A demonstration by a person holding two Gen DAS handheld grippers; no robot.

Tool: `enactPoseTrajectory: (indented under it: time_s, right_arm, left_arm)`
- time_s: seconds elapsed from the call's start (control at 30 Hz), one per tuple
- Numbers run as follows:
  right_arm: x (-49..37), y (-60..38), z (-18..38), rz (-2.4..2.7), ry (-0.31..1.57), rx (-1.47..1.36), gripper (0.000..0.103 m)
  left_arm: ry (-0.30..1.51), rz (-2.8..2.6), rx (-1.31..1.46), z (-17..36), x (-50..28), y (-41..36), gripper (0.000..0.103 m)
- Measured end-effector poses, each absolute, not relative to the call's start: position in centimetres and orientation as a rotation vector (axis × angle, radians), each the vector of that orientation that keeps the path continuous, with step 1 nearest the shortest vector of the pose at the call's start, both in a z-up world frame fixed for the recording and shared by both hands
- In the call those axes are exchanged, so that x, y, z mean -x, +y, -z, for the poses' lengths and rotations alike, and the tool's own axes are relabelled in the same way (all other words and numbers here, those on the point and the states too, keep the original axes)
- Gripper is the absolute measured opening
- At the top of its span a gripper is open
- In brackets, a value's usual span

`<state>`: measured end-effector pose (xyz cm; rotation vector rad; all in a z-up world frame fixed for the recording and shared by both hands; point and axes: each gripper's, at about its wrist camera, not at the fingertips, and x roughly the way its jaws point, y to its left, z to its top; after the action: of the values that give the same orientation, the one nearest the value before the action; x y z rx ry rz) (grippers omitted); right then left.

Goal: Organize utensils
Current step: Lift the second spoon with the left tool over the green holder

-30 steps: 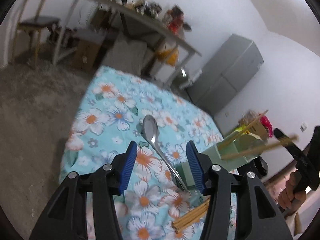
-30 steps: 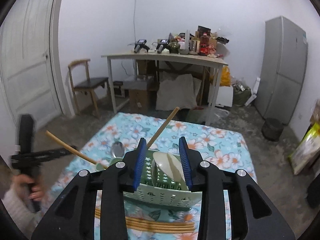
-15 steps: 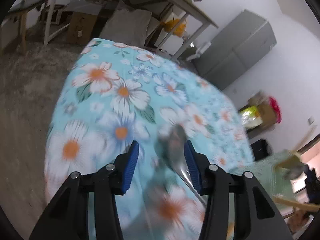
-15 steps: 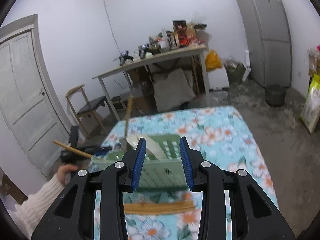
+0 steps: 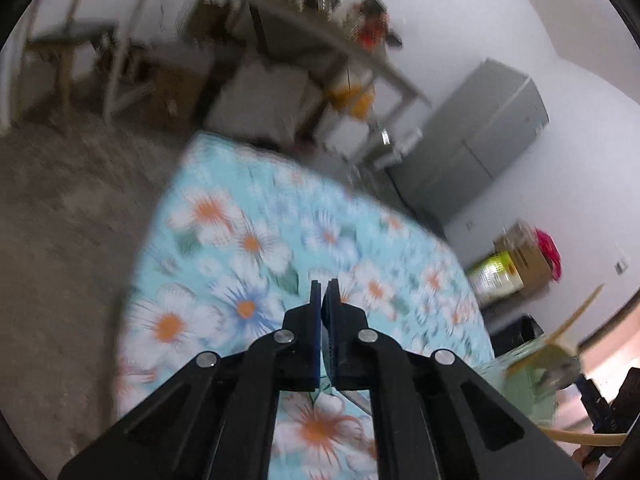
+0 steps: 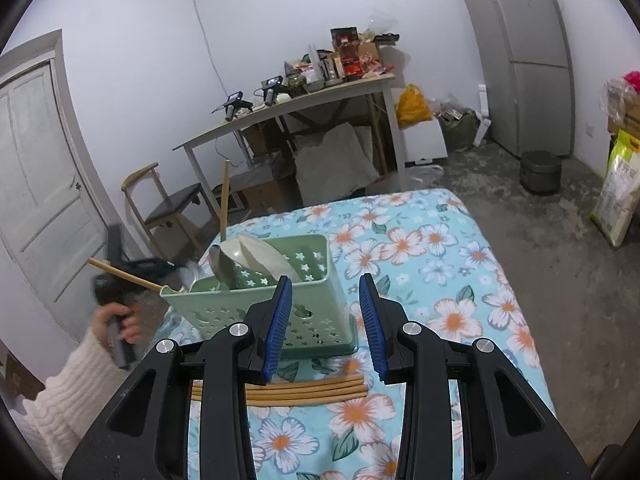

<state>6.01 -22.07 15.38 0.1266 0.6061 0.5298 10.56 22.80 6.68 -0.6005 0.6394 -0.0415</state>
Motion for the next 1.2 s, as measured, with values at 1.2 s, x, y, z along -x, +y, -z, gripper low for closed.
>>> enactPoseTrajectory:
  time_s: [1.2]
  right_arm:
    - [-5.2,-25.8,-15.9,-0.501,0.563,-0.170,0.034]
  left_arm:
    - [0.125,-0.211,-0.230,-24.1,-4.4,-0.1,0.001]
